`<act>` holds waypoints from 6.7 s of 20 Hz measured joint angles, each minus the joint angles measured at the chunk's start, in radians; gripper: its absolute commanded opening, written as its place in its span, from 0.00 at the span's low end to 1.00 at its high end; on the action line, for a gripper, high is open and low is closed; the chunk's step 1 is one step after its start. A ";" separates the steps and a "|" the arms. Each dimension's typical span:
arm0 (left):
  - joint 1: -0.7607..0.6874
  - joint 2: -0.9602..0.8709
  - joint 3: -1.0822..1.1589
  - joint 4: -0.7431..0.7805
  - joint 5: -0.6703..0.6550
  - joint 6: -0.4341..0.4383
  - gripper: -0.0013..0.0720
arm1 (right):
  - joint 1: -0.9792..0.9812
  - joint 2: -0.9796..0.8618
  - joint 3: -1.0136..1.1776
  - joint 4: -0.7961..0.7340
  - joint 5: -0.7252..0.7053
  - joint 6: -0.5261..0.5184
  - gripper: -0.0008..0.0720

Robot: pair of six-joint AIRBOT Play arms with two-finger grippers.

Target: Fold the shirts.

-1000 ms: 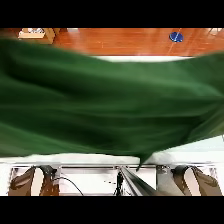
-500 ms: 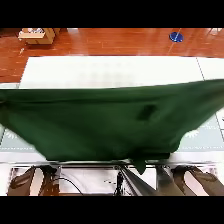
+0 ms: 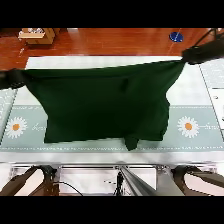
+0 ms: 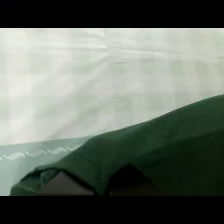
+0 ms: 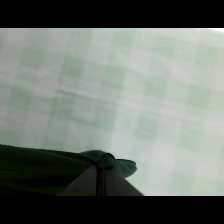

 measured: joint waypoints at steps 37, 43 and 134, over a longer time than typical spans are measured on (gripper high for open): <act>-0.055 -0.549 0.031 0.171 0.014 0.019 0.59 | 0.068 -0.399 -0.044 0.143 0.143 0.093 0.48; 0.101 -0.489 0.088 0.175 -0.176 -0.010 0.62 | -0.012 -0.309 -0.030 0.007 0.270 0.053 0.60; 0.126 -0.187 -0.130 -0.123 -0.196 0.106 0.05 | -0.180 0.313 -0.631 0.610 -0.240 -0.117 0.04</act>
